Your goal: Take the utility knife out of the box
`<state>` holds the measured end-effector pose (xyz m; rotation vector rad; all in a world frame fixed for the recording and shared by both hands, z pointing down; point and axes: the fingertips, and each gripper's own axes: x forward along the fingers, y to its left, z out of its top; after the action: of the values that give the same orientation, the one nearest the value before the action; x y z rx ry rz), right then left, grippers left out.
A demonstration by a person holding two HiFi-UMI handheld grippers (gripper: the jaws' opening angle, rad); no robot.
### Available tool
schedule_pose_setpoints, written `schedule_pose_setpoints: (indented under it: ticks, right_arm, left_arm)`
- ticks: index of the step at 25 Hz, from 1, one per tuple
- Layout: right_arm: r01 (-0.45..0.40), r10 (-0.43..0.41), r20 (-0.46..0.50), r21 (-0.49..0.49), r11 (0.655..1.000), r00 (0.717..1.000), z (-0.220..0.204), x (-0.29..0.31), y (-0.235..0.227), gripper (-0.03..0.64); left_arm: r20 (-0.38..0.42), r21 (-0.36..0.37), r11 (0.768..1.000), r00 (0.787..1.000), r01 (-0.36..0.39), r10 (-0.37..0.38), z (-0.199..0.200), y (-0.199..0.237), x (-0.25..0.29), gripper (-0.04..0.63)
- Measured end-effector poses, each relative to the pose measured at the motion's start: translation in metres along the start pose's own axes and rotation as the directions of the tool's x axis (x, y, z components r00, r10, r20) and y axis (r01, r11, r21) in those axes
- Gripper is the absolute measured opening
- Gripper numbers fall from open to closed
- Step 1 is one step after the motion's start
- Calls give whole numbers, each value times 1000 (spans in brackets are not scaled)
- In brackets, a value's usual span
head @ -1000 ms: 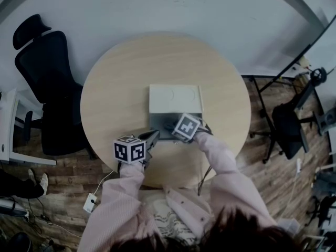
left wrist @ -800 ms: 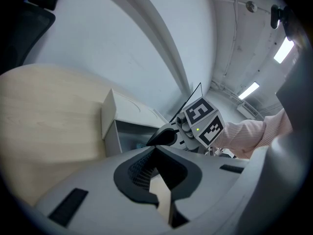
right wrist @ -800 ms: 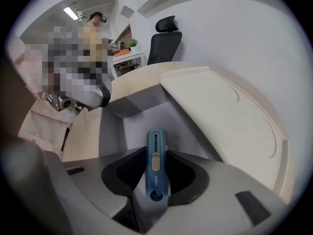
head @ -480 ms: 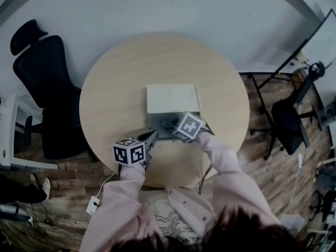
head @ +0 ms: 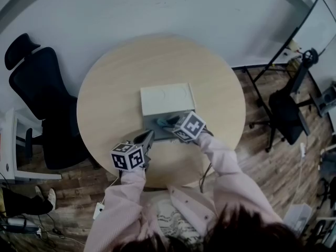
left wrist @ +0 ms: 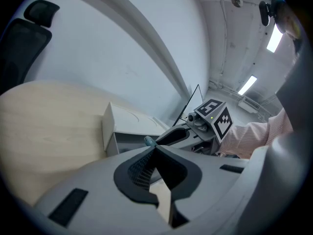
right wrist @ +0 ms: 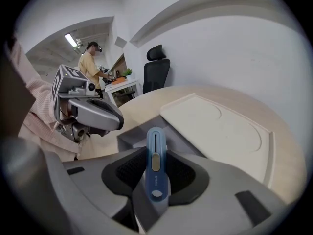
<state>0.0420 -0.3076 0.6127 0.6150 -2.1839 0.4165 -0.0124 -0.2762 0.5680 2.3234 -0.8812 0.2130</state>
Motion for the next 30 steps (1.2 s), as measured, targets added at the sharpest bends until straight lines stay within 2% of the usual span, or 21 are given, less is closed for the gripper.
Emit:
schedule_pose_setpoints:
  ticks: [7,13,16,21,30]
  right_arm:
    - [-18,5,134,100,995,991,14,-14,6,143]
    - [-50,4,271,162,986,963,24,-29,12,143]
    - [-68,0,341,186,980,940,29,-38,16,143]
    - [-112,-5,461,225,968,887,39,-56,20,143]
    - [-159,-37,581,282,946,813,48,-78,19,143]
  left_arm:
    - [34,40,999,999,-18,17,7,-4,-2,9]
    - [65,64,998,998,-12,8,12,-9,-4,9]
    - [83,74,997,997,-13,7,15,-10,-5,9]
    - [108,91,996,994,-2,-8,22,-18,-2,9]
    - [146,130,992,989,10,-29,34,-30,-3,9]
